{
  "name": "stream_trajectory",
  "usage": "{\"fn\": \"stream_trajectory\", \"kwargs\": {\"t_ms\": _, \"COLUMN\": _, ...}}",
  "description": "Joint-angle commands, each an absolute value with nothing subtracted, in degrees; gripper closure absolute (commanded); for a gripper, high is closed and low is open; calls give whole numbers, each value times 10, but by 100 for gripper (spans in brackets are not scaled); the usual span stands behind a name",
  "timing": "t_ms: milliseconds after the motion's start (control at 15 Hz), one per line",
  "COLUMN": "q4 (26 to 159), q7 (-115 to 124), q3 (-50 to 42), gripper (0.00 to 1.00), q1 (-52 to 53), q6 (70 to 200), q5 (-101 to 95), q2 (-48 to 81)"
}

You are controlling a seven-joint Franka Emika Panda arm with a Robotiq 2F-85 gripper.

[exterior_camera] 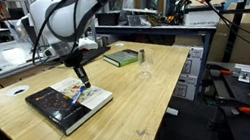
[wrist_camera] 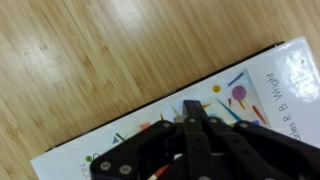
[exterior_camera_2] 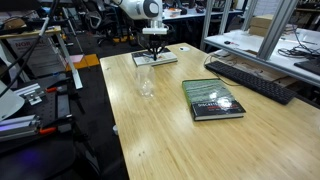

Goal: Place the blue marker inside the glass

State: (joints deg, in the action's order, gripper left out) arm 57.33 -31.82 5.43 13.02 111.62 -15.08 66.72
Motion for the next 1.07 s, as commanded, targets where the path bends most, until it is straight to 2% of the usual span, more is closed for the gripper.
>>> {"fn": "stream_trajectory", "kwargs": {"t_ms": 0, "q4": 572, "q7": -350, "q3": 71, "gripper": 100, "q1": 126, "q6": 1111, "q5": -142, "q2": 670}}
{"fn": "stream_trajectory", "kwargs": {"t_ms": 467, "q4": 659, "q7": -525, "q3": 114, "gripper": 100, "q1": 99, "q6": 1152, "q5": -150, "q2": 597}}
{"fn": "stream_trajectory", "kwargs": {"t_ms": 533, "q4": 676, "q7": -558, "q3": 116, "gripper": 74, "q1": 93, "q6": 1158, "q5": -156, "q2": 582}}
{"fn": "stream_trajectory", "kwargs": {"t_ms": 600, "q4": 691, "q7": -589, "q3": 117, "gripper": 73, "q1": 89, "q6": 1158, "q5": -161, "q2": 572}}
{"fn": "stream_trajectory", "kwargs": {"t_ms": 1000, "q4": 758, "q7": -775, "q3": 101, "gripper": 33, "q1": 69, "q6": 1168, "q5": -186, "q2": 545}}
